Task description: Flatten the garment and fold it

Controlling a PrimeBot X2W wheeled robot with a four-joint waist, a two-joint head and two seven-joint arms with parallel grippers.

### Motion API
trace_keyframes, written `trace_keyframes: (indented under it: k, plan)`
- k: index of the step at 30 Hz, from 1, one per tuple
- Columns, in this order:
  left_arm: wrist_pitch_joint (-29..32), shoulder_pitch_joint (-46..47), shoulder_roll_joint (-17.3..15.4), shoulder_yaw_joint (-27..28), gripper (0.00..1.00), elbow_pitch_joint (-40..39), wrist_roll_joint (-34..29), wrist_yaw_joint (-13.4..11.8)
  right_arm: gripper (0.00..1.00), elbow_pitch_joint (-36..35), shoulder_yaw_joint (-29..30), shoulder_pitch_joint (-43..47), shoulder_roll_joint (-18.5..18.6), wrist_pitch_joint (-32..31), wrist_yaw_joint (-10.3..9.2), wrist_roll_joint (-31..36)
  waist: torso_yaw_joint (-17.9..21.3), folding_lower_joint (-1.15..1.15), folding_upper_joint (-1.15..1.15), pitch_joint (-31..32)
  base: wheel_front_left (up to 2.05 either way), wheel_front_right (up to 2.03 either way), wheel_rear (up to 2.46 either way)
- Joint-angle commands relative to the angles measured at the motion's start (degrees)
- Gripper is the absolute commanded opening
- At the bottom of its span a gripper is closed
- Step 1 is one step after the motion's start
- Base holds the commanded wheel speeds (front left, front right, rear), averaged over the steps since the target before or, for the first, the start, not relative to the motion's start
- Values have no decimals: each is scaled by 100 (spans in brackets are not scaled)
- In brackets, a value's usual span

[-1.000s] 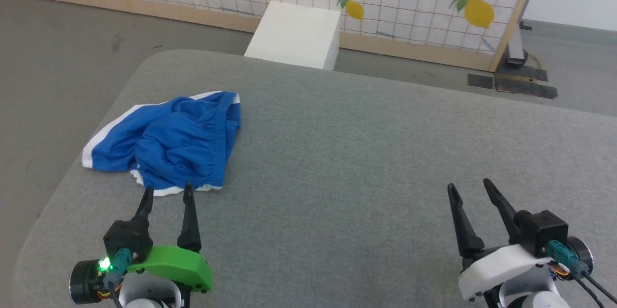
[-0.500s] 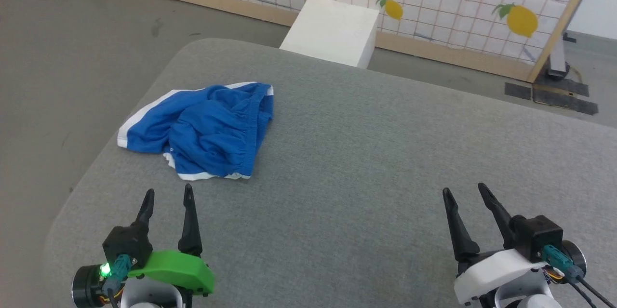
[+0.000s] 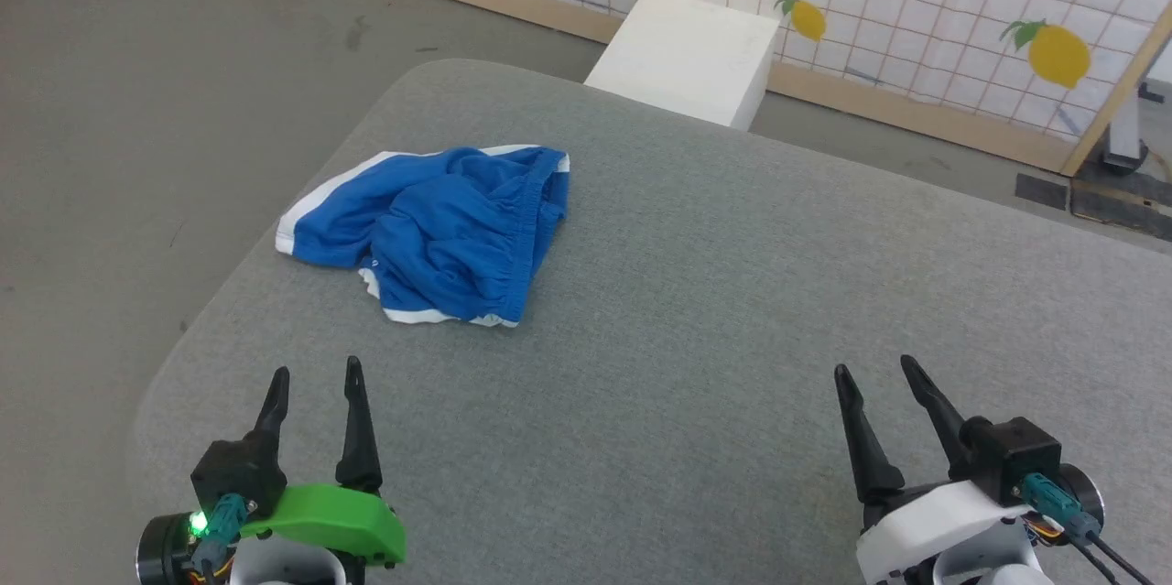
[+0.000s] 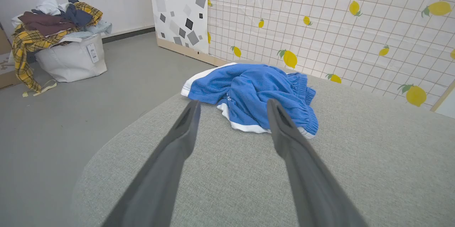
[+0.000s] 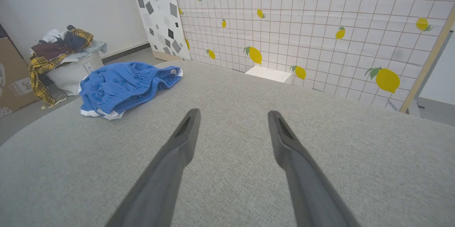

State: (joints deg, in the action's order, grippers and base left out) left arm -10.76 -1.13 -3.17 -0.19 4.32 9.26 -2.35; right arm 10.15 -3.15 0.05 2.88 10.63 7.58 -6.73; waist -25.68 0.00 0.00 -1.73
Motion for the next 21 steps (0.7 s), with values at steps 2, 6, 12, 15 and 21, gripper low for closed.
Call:
trace_keyframes:
  k: [2, 6, 12, 15, 21]
  plan:
    - [-73, -60, 22, 7, 100, 33, 80, -34, 100, 54, -1, 47, 0, 85, -7, -52, -98, 0, 0, -29, 0, 0, 0]
    - [-120, -65, 23, 15, 100, 53, 144, -56, 100, 105, -4, 42, 0, 132, -7, -50, -200, 0, 0, -48, 0, 0, 0]
    - [-191, -81, 25, 32, 100, 83, 192, -79, 100, 156, -9, 53, 0, 203, -7, -85, -349, 0, 0, -59, 0, 0, 0]
    - [-227, -83, 25, 30, 100, 96, 214, -89, 100, 182, -21, 60, -1, 239, -8, -104, -423, 0, 0, -67, 0, 0, 0]
    - [-297, -87, 27, 20, 100, 141, 265, -110, 100, 257, -44, 57, -1, 310, -8, -140, -567, 0, 0, -74, 0, 0, 0]
